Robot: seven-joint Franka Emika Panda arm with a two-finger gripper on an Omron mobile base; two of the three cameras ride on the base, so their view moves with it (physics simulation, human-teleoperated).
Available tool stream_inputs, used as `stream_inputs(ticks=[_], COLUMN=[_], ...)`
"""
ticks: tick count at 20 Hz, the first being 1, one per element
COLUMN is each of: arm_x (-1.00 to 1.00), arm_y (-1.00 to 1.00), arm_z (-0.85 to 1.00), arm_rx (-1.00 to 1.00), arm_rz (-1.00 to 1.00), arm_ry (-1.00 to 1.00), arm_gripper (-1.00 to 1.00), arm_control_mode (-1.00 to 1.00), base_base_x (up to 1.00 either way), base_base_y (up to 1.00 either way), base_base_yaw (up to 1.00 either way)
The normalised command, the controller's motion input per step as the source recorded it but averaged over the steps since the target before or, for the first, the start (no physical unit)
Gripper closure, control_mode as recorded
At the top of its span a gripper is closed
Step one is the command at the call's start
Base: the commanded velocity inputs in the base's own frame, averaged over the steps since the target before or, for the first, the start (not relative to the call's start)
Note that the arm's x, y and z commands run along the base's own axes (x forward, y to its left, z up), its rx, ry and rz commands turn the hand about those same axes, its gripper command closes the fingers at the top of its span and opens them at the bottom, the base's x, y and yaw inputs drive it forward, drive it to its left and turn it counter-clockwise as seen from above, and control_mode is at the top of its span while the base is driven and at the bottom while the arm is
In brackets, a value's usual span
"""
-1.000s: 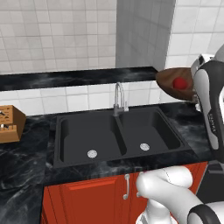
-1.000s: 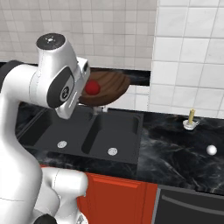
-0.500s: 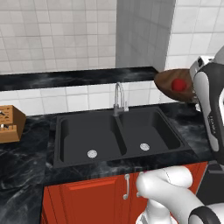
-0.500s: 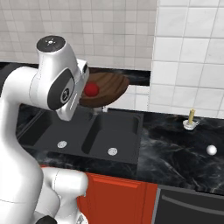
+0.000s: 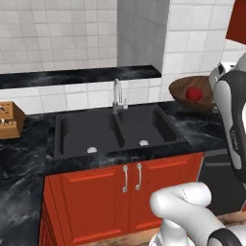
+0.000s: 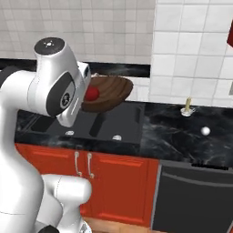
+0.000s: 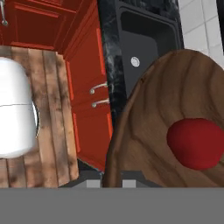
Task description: Pick the tomato from the sink and place it in the bowl. Then pick the bowl and place it in the microwave. Then close the microwave door and press the start button.
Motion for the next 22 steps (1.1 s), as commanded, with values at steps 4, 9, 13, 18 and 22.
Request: stream_inputs(ticks=[4,9,13,18,22], arm_x=[0.0,0.0,0.0,0.0,0.0], arm_y=[0.0,0.0,0.0,0.0,0.0], arm_z=[0.0,0.0,0.0,0.0,0.0], arm_rx=[0.0,0.0,0.0,0.0,0.0], arm_rz=[0.0,0.0,0.0,0.0,0.0], arm_ry=[0.0,0.0,0.0,0.0,0.0], arm_gripper=[1.0,1.0,1.0,1.0,1.0], arm_control_mode=[1.0,1.0,1.0,1.0,1.0], base_base_x=[-0.02,0.0,0.0,0.0,0.02], base_base_y=[-0.23,-0.09,-0.17,-0.38,-0.4], base_base_yaw=[-0.78,-0.88,-0.87,-0.82,-0.79])
